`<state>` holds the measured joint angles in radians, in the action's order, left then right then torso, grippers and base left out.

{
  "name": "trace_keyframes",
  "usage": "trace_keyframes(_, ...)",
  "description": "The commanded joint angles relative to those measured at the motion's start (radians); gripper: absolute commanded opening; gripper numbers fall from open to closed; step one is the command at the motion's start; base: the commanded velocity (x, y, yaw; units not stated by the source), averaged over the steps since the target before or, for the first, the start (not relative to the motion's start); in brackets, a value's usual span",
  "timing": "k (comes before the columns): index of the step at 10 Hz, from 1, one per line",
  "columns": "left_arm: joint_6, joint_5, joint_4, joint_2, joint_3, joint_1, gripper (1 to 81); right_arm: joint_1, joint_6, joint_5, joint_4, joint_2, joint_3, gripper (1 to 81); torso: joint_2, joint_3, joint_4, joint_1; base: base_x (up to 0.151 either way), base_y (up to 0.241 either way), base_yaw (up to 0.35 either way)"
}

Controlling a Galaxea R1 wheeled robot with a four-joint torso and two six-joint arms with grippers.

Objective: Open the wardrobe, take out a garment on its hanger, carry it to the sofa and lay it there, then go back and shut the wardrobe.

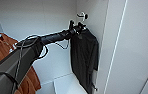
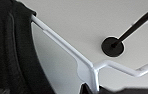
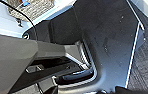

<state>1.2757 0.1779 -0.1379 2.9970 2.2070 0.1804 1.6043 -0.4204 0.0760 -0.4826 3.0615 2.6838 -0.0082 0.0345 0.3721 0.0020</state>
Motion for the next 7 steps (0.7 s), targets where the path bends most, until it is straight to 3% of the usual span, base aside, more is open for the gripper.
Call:
trace_keyframes(1,-0.013,0.04,-0.032,-0.002,-0.001,0.224,1.0,-0.029,0.002,-0.047,0.009,0.012,-0.01,81.1,0.0,0.0,0.0,0.0,0.0,0.0,0.0)
trace_keyframes(7,-0.013,0.06,-0.046,-0.044,-0.081,0.257,1.0,-0.029,0.0,-0.047,0.013,0.012,-0.007,81.1,0.0,0.0,0.0,0.0,0.0,0.0,0.0)
